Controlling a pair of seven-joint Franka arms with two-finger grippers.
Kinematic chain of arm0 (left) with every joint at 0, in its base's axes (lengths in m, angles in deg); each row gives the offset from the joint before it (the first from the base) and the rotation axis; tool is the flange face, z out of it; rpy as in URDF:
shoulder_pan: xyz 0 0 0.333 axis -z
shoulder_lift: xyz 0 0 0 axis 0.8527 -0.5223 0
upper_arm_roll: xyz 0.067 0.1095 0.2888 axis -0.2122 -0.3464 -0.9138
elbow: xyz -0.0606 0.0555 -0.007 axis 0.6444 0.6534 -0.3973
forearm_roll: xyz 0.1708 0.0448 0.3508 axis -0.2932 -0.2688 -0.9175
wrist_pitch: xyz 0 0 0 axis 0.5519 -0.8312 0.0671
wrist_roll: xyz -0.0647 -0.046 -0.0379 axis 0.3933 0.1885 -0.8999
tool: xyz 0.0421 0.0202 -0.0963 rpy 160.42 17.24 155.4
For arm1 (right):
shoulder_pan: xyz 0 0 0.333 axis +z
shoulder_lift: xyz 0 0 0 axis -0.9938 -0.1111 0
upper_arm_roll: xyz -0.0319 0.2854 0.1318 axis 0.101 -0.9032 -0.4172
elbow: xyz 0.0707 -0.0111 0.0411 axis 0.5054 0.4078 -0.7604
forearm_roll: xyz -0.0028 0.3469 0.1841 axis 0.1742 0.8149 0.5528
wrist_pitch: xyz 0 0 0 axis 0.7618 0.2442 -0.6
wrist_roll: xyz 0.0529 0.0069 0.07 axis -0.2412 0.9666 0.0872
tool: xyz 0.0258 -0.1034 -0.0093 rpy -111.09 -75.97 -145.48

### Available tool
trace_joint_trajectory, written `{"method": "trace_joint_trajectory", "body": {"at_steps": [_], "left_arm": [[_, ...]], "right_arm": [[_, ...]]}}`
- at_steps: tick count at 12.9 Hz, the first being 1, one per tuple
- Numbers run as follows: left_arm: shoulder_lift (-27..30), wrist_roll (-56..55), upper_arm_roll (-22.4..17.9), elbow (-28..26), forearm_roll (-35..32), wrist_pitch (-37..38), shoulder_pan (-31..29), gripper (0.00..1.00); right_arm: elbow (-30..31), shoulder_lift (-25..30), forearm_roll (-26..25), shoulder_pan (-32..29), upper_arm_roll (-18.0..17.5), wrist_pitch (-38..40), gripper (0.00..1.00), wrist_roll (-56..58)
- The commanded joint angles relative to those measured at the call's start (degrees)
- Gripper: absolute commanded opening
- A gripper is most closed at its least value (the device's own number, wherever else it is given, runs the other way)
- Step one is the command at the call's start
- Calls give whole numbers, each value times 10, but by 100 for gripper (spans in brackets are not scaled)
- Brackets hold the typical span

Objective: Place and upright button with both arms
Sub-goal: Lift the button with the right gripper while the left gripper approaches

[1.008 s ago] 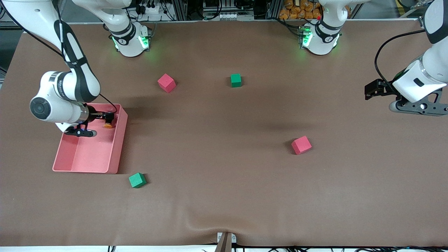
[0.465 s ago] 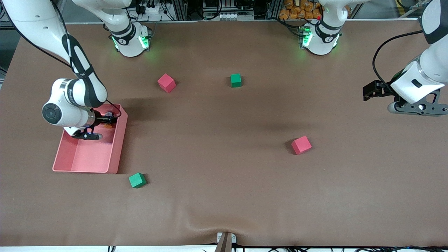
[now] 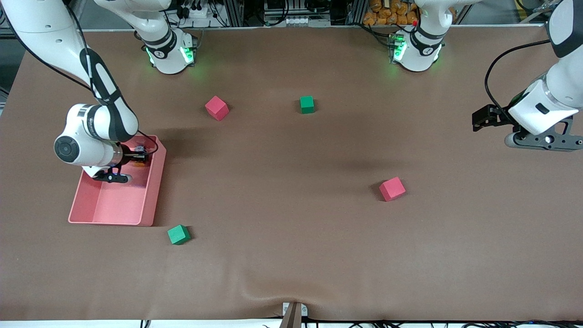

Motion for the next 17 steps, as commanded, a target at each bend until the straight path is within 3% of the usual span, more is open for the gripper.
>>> {"method": "trace_joint_trajectory", "body": {"at_steps": [1,5,8,10,12,13,17], "left_arm": [[-1,-10,3,2,-2,-2,-2,100],[-1,-9,3,2,-6,-2,-4,100],[-4,-9,3,2,-7,-7,-5,100],[-8,-10,3,2,-7,-10,-4,100],[-17,-13,3,2,-7,-10,-2,100],[-27,-13,3,2,-7,-10,-1,100],[-72,-62,7,6,0,-11,5,100]], "right_arm": [[-4,31,-11,-11,-8,37,0,30],[-108,69,-12,12,-11,180,0,68],[-218,66,-10,86,-12,285,0,70],[-260,61,0,155,-13,286,0,59],[-296,34,53,223,-12,280,0,12],[-325,12,80,255,-12,275,0,-24],[-461,-105,85,370,-12,261,0,-213]]}}
